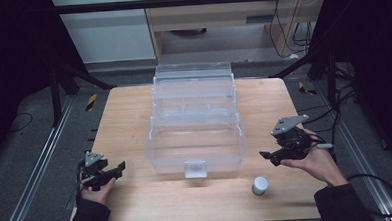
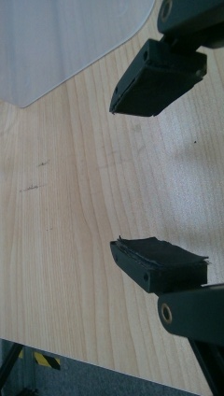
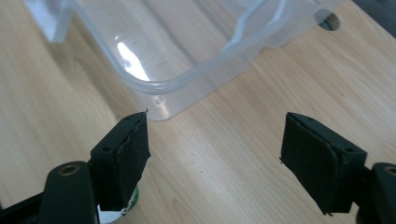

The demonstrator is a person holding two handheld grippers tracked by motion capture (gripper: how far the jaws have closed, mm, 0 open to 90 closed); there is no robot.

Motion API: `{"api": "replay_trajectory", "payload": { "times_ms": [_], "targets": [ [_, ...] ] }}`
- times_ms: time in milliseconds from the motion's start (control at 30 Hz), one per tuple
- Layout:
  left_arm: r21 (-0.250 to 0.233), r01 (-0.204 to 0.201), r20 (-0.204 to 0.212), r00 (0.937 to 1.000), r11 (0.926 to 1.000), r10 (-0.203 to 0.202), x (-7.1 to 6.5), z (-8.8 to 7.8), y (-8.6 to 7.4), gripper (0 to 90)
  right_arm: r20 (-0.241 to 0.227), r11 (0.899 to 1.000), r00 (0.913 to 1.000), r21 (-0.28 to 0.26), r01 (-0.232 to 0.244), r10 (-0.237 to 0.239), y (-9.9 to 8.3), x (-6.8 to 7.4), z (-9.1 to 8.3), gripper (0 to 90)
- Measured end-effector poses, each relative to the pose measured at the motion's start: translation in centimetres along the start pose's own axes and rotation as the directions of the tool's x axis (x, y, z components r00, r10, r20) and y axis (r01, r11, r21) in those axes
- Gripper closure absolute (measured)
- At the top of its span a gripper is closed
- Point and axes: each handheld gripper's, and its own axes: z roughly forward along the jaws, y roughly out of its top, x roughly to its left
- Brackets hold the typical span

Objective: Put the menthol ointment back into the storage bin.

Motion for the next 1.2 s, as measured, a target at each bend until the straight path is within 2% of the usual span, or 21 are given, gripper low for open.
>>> {"api": "replay_trajectory", "payload": {
  "times_ms": [33,67,100,200,267,333,367,467,500,533,567,700,733,767,800,833,867,900,1067,1100,1200],
  "targets": [
    [0.004,-0.004,-0.001,1.0,1.0,0.004,0.0,0.0,0.0,27.6,-0.02,0.999,0.9993,0.022,0.031,-0.031,0.4,0.3,-0.1,23.9],
    [0.004,-0.004,-0.001,1.0,1.0,0.004,0.0,0.0,0.0,27.6,-0.02,0.999,0.9993,0.022,0.031,-0.031,0.4,0.3,-0.1,23.9],
    [0.006,-0.009,-0.001,1.0,0.9999,0.009,0.0,0.1,0.0,27.6,-0.047,0.997,0.997,0.044,0.064,-0.062,0.7,0.6,-0.2,23.8],
    [0.007,-0.01,0.001,1.0,0.9999,0.01,-0.1,0.1,0.0,27.7,-0.068,0.994,0.9942,0.07,0.088,-0.083,1.0,1.0,-0.2,23.7],
    [0.01,-0.013,0.0,0.9999,0.9999,0.013,-0.1,0.1,0.0,27.7,-0.103,0.986,0.9881,0.111,0.126,-0.114,1.3,1.4,-0.1,23.2],
    [0.011,-0.014,0.001,0.9999,0.9998,0.014,-0.1,0.1,0.0,27.8,-0.11,0.983,0.9863,0.124,0.136,-0.123,1.4,1.5,0.0,23.0],
    [0.013,-0.014,0.002,0.9999,0.9998,0.013,-0.1,0.2,0.0,27.8,-0.126,0.977,0.9817,0.143,0.16,-0.143,1.5,1.7,0.1,22.7],
    [0.015,-0.017,0.002,0.9999,0.9997,0.017,-0.1,0.2,0.0,27.9,-0.15,0.974,0.9777,0.152,0.169,-0.146,1.6,2.0,0.3,22.2],
    [0.016,-0.021,0.0,0.9998,0.9996,0.021,-0.1,0.2,0.0,27.9,-0.166,0.968,0.9738,0.171,0.183,-0.155,1.6,2.2,0.4,21.9],
    [0.016,-0.021,0.0,0.9998,0.9996,0.021,-0.1,0.2,0.0,27.9,-0.166,0.968,0.9738,0.171,0.183,-0.155,1.6,2.2,0.4,21.9],
    [0.016,-0.021,0.0,0.9998,0.9997,0.021,-0.1,0.2,0.0,27.9,-0.181,0.962,0.9701,0.191,0.196,-0.162,1.6,2.4,0.6,21.1],
    [0.017,-0.023,-0.002,0.9997,0.9996,0.023,-0.1,0.2,0.0,27.9,-0.203,0.951,0.9625,0.213,0.223,-0.18,1.4,3.0,0.8,20.0],
    [0.017,-0.023,-0.002,0.9997,0.9996,0.023,-0.1,0.2,0.0,28.0,-0.203,0.951,0.9625,0.213,0.223,-0.18,1.4,3.0,0.8,20.0],
    [0.018,-0.025,-0.003,0.9997,0.9995,0.025,-0.1,0.2,0.0,28.0,-0.217,0.946,0.9582,0.221,0.235,-0.187,1.3,3.1,1.0,19.0],
    [0.018,-0.025,-0.003,0.9997,0.9995,0.025,-0.1,0.2,0.0,28.1,-0.217,0.946,0.9582,0.221,0.235,-0.187,1.3,3.1,1.0,19.0],
    [0.018,-0.027,-0.006,0.9996,0.9995,0.027,-0.1,0.2,0.0,28.1,-0.222,0.94,0.9548,0.234,0.249,-0.197,1.2,3.4,1.1,18.4],
    [0.018,-0.027,-0.006,0.9996,0.9995,0.027,-0.1,0.2,0.0,28.1,-0.222,0.94,0.9548,0.234,0.249,-0.197,1.2,3.4,1.1,18.4],
    [0.016,-0.027,-0.006,0.9996,0.9995,0.027,-0.2,0.2,0.0,28.1,-0.23,0.934,0.9515,0.244,0.259,-0.204,1.2,3.6,1.3,17.8],
    [0.016,-0.029,-0.006,0.9995,0.9994,0.03,-0.2,0.2,0.0,28.1,-0.25,0.927,0.9462,0.259,0.27,-0.206,1.0,4.0,1.6,17.8],
    [0.015,-0.029,-0.006,0.9996,0.9995,0.029,-0.2,0.1,0.0,28.1,-0.258,0.923,0.9418,0.261,0.283,-0.216,0.8,4.1,1.9,18.1],
    [0.015,-0.029,-0.006,0.9996,0.9995,0.029,-0.2,0.1,0.0,28.1,-0.264,0.92,0.9407,0.272,0.284,-0.213,0.6,4.3,2.1,18.1]
  ]
}}
